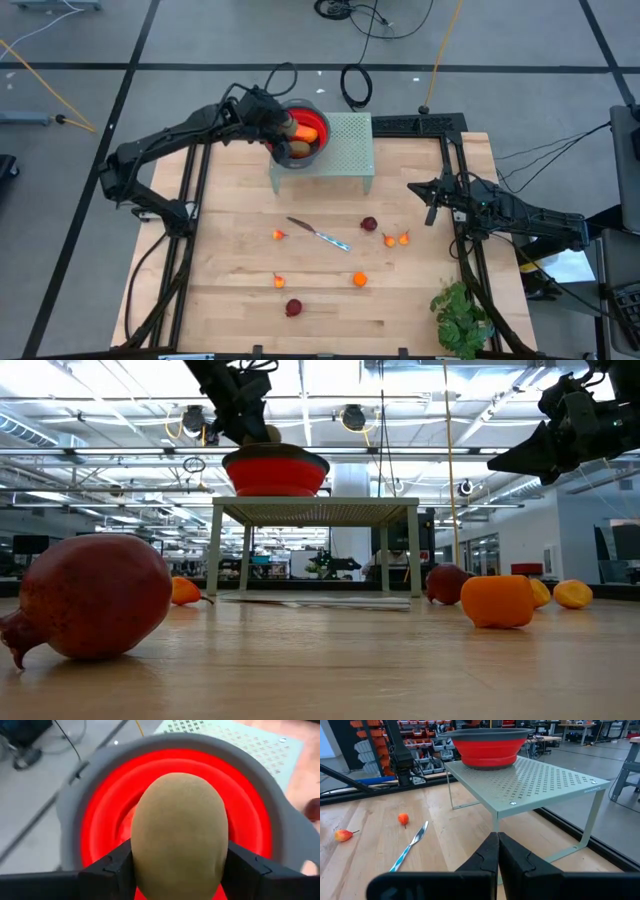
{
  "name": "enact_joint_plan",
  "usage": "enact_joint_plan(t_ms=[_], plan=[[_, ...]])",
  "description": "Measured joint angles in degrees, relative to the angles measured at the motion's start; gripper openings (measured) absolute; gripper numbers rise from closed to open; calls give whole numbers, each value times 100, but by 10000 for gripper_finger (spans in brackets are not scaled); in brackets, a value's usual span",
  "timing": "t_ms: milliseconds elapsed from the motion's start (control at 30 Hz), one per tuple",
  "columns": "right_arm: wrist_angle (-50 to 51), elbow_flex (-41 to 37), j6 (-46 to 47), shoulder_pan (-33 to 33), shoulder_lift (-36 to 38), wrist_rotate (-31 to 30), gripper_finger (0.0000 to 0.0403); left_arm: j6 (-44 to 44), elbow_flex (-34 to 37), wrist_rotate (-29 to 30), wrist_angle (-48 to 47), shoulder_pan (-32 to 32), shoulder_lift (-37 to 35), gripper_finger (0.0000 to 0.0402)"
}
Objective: Pick & Place Fruit
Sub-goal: Put the kiwi into the red strainer bowl
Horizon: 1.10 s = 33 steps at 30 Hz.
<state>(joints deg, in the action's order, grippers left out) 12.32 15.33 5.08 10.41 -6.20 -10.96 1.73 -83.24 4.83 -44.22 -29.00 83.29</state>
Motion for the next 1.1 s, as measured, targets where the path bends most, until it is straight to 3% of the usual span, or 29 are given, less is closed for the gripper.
enact_joint_plan(t_ms=[433,800,1100], plan=[[0,0,15,0,0,2,0,-686,4,-137,-331,10,91,234],[0,0,20,0,0,4,0,-701,4,-137,-510,10,87,237],[0,0,20,0,0,4,0,-696,4,-130,-566,10,87,283]])
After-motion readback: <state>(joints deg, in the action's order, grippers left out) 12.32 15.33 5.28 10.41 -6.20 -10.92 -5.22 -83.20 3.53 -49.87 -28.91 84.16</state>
